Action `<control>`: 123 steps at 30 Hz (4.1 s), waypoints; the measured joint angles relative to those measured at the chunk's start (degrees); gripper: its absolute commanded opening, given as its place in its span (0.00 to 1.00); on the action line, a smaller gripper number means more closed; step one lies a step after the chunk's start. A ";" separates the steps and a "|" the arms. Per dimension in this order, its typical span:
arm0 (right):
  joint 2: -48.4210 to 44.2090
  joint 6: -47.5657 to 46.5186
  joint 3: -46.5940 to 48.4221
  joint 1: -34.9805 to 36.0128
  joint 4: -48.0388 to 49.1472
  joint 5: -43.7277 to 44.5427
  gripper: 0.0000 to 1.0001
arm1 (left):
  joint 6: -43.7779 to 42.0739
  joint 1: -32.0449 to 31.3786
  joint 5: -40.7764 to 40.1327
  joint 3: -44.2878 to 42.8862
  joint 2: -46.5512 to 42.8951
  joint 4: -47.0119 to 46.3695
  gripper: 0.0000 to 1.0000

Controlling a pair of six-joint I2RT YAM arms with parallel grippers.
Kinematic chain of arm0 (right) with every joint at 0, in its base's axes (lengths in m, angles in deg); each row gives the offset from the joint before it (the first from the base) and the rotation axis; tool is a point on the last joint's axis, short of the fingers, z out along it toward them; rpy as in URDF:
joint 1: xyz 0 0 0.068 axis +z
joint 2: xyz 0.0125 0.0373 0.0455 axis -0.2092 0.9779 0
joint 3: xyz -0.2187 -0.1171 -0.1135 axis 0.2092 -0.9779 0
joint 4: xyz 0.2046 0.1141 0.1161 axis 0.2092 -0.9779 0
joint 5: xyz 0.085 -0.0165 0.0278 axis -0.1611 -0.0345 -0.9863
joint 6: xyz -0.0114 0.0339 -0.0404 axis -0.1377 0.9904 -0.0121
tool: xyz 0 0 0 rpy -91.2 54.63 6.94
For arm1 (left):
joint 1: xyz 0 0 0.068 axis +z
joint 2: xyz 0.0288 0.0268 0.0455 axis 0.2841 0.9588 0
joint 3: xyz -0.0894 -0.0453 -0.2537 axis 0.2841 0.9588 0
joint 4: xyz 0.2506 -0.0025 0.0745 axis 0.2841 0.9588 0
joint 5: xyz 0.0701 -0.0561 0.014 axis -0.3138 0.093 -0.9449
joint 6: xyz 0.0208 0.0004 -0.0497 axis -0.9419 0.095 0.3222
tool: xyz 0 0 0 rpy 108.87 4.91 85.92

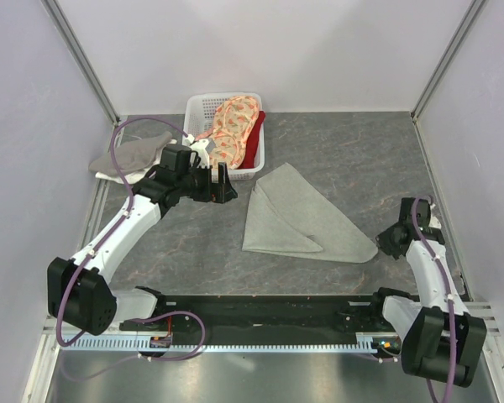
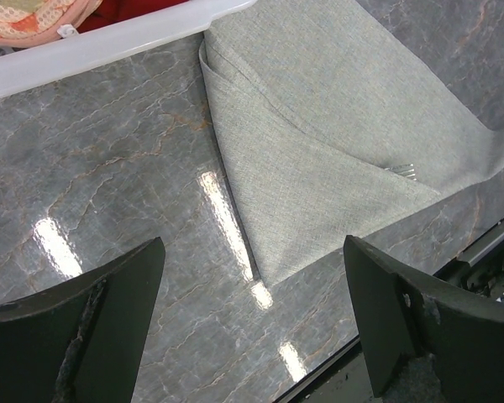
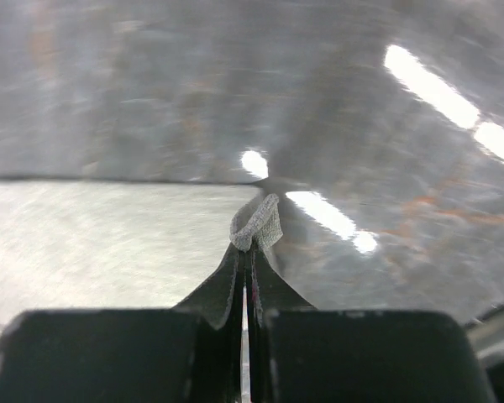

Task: Fold the napkin, place the utensils inside, and roll it up
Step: Fold the napkin

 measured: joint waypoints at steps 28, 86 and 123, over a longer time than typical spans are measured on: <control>21.35 3.30 28.37 59.41 21.09 11.67 0.00 | 0.02 0.00 -0.46 0.00 0.07 -0.39 0.94; 9.86 2.27 7.45 53.53 16.76 3.13 0.78 | 10.95 2.91 2.51 15.63 0.90 -7.04 0.92; 12.04 4.48 -0.66 49.09 20.17 -6.58 0.27 | 12.48 2.86 3.67 16.76 0.92 -10.34 0.91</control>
